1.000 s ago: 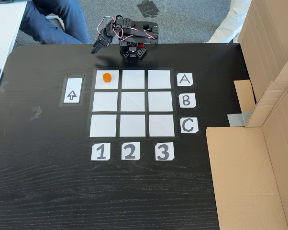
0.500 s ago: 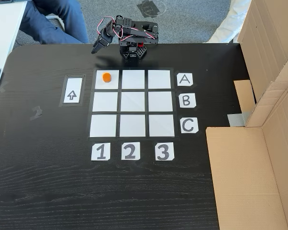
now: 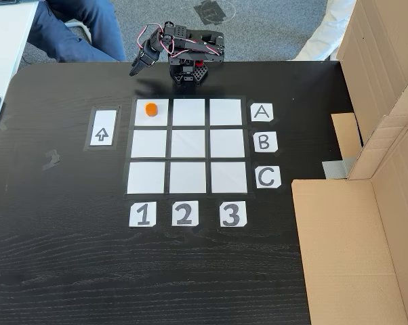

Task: Pick up the round, orange token and place it in the grid on square A1.

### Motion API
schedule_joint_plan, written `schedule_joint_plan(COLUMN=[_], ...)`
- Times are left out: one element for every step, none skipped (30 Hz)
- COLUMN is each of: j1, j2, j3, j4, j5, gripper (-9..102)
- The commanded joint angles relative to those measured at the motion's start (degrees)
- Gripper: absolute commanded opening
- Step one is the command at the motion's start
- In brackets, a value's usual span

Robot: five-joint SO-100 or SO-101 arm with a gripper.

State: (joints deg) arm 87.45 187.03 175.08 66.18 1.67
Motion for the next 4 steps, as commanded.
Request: schedule_joint_plan(j1=[0.4,0.4,0.4,0.4], j2=[0.4,0.4,0.4,0.4], j3=[0.1,0.1,0.1,0.1], j4=[-0.4,-0.4,-0.4,-0.4], j5=[0.2,0.2,0.2,0.2], gripper=[19,19,19,19])
